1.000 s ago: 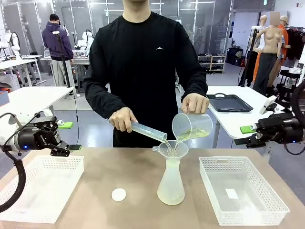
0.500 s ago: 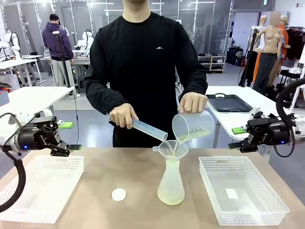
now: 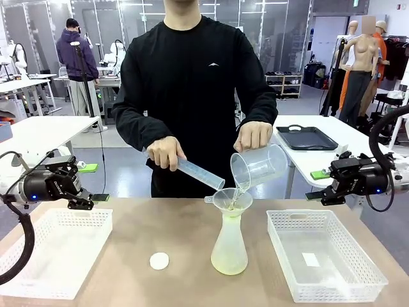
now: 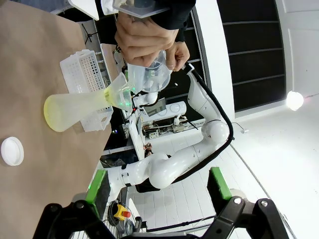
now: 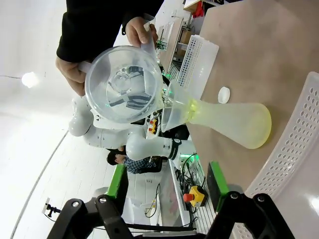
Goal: Prepare the solutions needed for the experiment.
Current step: Once the solution is in the Big flask , pick up the Plastic Funnel and place it back into the right Organizing basket.
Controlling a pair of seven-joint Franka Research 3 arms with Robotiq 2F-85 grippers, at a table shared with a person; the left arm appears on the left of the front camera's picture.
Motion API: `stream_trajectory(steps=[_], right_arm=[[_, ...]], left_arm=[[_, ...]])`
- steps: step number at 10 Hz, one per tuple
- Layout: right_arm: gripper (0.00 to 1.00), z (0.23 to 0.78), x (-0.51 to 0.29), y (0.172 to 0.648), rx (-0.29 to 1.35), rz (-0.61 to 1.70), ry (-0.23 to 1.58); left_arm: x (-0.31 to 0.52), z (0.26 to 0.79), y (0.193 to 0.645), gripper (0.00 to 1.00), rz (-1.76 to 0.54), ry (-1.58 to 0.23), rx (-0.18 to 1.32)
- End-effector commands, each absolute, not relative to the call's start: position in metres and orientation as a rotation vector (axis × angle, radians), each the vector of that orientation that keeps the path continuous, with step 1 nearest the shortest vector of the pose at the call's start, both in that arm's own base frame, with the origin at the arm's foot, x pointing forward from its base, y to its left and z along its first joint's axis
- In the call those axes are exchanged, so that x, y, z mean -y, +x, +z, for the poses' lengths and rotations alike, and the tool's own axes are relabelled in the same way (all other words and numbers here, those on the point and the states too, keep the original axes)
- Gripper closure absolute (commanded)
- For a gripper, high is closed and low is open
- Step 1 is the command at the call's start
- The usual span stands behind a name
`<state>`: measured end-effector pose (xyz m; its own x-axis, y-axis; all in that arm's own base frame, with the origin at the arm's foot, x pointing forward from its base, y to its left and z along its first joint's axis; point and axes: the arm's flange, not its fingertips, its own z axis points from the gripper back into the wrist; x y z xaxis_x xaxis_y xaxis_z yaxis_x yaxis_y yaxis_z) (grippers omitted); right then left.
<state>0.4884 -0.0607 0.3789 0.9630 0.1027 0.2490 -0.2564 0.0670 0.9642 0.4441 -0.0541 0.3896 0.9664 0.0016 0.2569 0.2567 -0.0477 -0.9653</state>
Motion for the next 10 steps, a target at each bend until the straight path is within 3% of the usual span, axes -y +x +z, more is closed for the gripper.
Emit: stream_trajectory(steps=[1, 10], right_arm=[[0.19, 0.3795, 0.0608, 0.4885, 0.132, 0.278, 1.479], [0.19, 0.3795, 0.0608, 0.4885, 0.132, 0.278, 1.479]], left_arm=[[0.055, 0.3906, 0.4441, 0.0, -0.214, -1.614, 0.208], [0.055, 0.3906, 0.4441, 0.0, -0.214, -1.614, 0.208]])
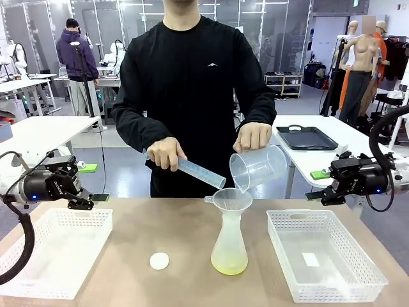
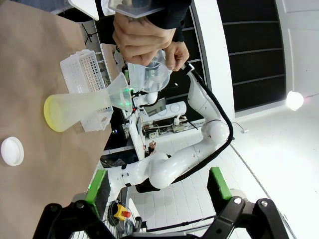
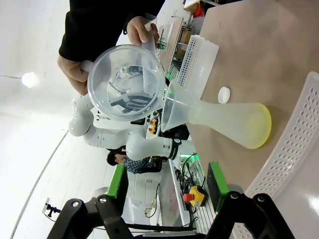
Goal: Prepare the solutions needed for the experiment.
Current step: Once the solution is in the Big flask , pick up the Plastic Funnel and place it back into the right Organizing basket.
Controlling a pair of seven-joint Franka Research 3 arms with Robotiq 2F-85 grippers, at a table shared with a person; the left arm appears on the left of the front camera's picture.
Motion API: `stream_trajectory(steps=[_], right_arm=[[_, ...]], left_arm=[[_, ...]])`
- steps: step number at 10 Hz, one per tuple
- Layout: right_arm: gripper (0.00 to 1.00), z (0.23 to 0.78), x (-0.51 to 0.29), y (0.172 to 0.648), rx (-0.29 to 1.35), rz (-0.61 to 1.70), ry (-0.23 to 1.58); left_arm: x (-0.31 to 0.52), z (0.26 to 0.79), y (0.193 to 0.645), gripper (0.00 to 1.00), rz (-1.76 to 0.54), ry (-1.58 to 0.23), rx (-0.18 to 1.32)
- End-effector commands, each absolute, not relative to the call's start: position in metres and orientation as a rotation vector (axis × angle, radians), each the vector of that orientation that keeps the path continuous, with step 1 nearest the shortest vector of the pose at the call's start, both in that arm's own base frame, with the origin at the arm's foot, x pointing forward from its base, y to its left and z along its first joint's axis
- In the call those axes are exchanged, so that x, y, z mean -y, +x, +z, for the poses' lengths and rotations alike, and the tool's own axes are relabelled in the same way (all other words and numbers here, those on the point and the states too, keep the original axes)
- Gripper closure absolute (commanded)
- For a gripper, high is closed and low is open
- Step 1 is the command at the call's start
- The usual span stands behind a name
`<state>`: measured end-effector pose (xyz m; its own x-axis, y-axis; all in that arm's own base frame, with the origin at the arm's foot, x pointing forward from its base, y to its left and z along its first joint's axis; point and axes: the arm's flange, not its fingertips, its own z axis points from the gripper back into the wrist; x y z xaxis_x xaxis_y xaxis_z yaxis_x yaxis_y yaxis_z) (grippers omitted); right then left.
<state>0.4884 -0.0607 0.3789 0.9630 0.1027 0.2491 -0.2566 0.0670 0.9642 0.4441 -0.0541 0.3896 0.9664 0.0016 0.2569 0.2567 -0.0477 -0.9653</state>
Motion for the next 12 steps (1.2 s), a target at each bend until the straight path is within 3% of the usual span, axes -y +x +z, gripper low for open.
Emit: stream_trajectory(steps=[1, 7, 12], right_arm=[[0.19, 0.379, 0.061, 0.489, 0.132, 0.278, 1.479], [0.19, 0.379, 0.061, 0.488, 0.126, 0.272, 1.48], [0.19, 0.431, 0.006, 0.452, 0.287, 0.177, 1.063]], left_arm=[[0.055, 0.391, 0.444, 0.0, -0.214, -1.614, 0.208], [0.055, 0.391, 0.444, 0.0, -0.214, -1.614, 0.208], [0.055, 0.391, 0.444, 0.0, -0.214, -1.614, 0.208]])
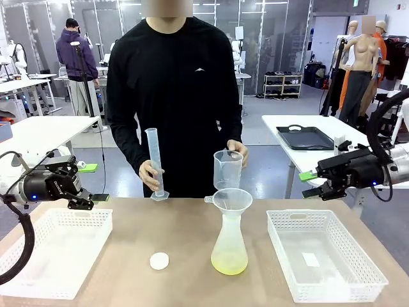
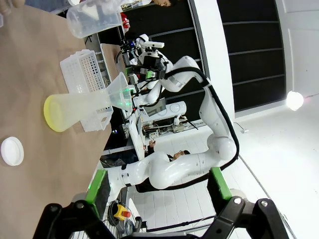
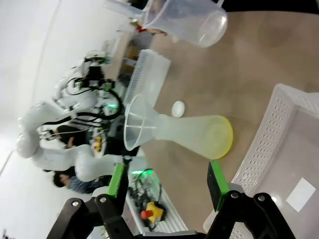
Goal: Prepare the solutions needed for the experiment.
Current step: Once the solution is in the Big flask , pick up the Plastic Funnel and place it back into the right Organizing basket.
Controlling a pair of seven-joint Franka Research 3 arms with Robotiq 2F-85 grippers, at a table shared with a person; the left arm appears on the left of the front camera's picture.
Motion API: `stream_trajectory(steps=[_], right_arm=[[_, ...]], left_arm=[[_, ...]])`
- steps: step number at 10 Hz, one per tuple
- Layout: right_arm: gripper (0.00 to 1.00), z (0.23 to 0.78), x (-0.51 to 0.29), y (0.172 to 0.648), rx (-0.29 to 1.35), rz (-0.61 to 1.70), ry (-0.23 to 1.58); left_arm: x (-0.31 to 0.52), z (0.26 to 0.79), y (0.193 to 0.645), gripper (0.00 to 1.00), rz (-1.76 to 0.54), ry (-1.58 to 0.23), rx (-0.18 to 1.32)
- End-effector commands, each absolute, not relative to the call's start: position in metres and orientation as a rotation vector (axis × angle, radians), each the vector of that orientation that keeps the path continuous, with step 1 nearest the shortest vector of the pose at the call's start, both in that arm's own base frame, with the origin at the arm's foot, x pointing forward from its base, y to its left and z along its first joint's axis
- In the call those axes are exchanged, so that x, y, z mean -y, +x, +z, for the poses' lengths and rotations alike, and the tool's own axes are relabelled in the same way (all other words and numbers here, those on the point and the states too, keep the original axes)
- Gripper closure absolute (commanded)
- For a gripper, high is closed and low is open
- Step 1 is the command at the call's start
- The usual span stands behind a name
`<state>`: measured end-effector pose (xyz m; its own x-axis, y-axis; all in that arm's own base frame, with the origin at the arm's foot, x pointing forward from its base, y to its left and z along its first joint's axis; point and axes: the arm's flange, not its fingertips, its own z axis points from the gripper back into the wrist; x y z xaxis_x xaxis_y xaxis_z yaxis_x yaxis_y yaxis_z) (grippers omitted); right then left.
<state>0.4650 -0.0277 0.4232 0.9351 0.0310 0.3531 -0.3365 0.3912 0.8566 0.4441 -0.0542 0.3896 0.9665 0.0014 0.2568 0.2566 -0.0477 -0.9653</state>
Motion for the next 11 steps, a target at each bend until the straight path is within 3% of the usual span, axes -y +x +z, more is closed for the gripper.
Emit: stream_trajectory(steps=[1, 8, 9, 11], right_arm=[[0.19, 0.439, -0.006, 0.448, 0.297, 0.173, 1.032], [0.19, 0.434, 0.012, 0.453, 0.319, 0.201, 1.072], [0.19, 0.439, -0.004, 0.436, 0.396, 0.074, 0.799], [0.19, 0.458, -0.029, 0.41, 0.396, 0.007, 0.662]], left_arm=[[0.055, 0.391, 0.444, 0.0, -0.214, -1.614, 0.208], [0.055, 0.391, 0.444, 0.0, -0.214, -1.614, 0.208], [0.055, 0.391, 0.444, 0.0, -0.214, -1.614, 0.208], [0.055, 0.391, 0.444, 0.0, -0.214, -1.614, 0.208]])
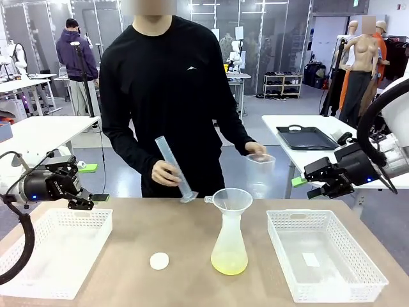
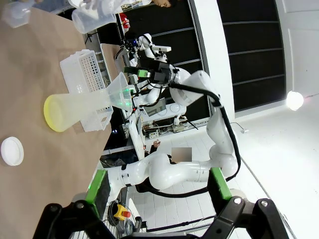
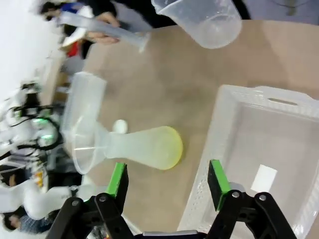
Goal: Prepare the solutions needed for the experiment.
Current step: Once the solution is in the Big flask , pick up the Plastic Funnel and place it back into the right Organizing basket.
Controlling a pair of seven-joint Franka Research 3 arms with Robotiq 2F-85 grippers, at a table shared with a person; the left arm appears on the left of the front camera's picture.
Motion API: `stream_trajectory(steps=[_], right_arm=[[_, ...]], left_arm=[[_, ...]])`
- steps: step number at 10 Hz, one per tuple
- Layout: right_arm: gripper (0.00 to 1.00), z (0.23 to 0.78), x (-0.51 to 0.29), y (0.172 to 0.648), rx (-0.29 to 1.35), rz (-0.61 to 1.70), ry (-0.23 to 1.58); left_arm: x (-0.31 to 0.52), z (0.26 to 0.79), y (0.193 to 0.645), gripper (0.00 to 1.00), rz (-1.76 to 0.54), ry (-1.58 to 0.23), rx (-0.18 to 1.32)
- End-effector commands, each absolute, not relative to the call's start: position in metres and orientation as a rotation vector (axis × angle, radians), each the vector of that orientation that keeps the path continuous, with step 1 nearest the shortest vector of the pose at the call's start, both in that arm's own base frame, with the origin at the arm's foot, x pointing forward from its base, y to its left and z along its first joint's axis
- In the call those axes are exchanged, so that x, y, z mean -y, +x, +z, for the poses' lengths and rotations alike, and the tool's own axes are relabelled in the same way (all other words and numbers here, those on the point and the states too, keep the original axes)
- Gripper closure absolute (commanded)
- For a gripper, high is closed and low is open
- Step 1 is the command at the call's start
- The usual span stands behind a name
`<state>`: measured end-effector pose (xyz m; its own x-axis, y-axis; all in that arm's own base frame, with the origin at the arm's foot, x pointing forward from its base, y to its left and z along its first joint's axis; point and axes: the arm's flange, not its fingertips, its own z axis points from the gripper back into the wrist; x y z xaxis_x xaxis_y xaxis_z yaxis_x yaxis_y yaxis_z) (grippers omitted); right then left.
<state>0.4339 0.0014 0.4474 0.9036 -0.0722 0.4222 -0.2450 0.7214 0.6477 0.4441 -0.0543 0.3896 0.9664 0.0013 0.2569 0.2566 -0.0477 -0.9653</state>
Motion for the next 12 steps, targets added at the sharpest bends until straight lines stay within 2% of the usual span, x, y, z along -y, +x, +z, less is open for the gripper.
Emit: stream_trajectory(steps=[1, 5, 8, 10, 12], right_arm=[[0.19, 0.468, -0.038, 0.405, 0.422, -0.019, 0.634], [0.19, 0.492, -0.075, 0.377, 0.39, -0.072, 0.621], [0.19, 0.497, -0.083, 0.375, 0.397, -0.12, 0.569], [0.19, 0.497, -0.083, 0.375, 0.374, -0.053, 0.576], [0.19, 0.496, -0.078, 0.378, 0.39, -0.087, 0.59]], left_arm=[[0.055, 0.391, 0.444, 0.0, -0.214, -1.614, 0.208], [0.055, 0.391, 0.444, 0.0, -0.214, -1.614, 0.208], [0.055, 0.391, 0.444, 0.0, -0.214, -1.614, 0.208], [0.055, 0.391, 0.444, 0.0, -0.214, -1.614, 0.208], [0.055, 0.391, 0.444, 0.0, -0.214, -1.614, 0.208]])
